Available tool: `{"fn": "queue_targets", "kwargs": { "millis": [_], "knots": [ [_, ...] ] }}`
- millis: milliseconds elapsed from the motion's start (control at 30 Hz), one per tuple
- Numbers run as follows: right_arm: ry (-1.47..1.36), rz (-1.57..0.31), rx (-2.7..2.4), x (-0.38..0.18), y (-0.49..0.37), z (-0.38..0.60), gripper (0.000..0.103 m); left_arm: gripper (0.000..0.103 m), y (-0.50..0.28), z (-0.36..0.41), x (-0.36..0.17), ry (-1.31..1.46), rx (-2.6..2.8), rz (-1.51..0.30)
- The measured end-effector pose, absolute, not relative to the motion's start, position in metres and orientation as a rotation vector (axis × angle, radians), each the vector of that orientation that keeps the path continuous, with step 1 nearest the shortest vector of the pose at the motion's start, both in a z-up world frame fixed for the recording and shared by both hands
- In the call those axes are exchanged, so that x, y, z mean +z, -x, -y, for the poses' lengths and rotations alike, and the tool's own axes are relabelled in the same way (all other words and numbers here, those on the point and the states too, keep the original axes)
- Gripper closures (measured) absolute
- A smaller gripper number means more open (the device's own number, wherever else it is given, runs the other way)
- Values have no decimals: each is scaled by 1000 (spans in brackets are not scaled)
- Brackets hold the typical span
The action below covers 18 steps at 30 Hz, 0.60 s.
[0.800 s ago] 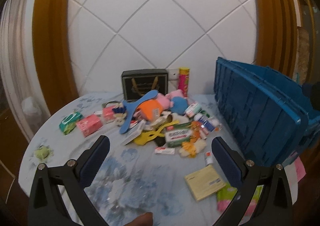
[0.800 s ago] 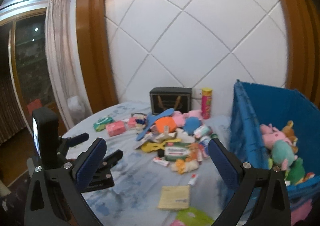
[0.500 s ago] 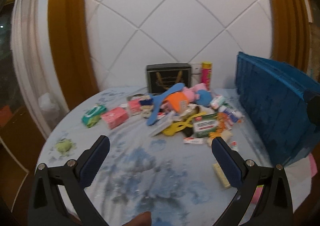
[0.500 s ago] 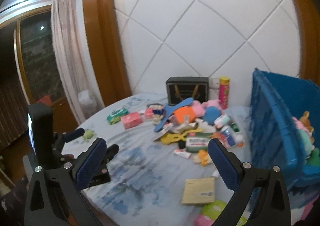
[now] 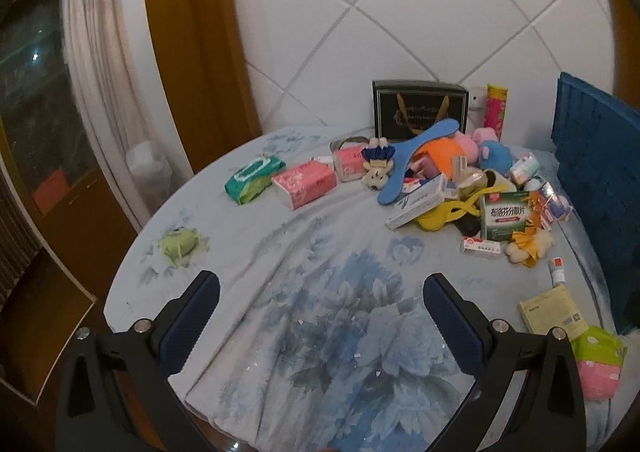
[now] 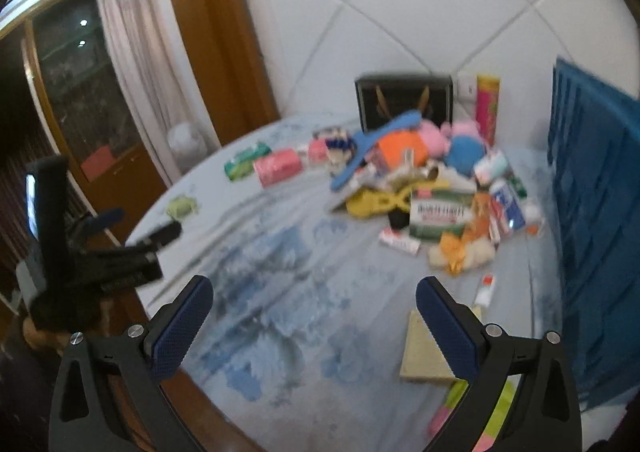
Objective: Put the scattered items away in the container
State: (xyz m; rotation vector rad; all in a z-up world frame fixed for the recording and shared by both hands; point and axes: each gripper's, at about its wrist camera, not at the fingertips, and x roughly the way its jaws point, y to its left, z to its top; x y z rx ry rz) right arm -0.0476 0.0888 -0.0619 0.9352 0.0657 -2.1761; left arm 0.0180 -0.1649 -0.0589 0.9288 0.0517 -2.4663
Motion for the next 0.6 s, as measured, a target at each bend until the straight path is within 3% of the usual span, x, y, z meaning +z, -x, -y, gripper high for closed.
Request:
{"fn": "queue_targets", "kwargs": {
  "millis": [600],
  "knots": [
    [-1106, -45, -2150, -119, 95, -36, 0, 0, 38, 218, -104, -997, -2531, -57]
  ]
}}
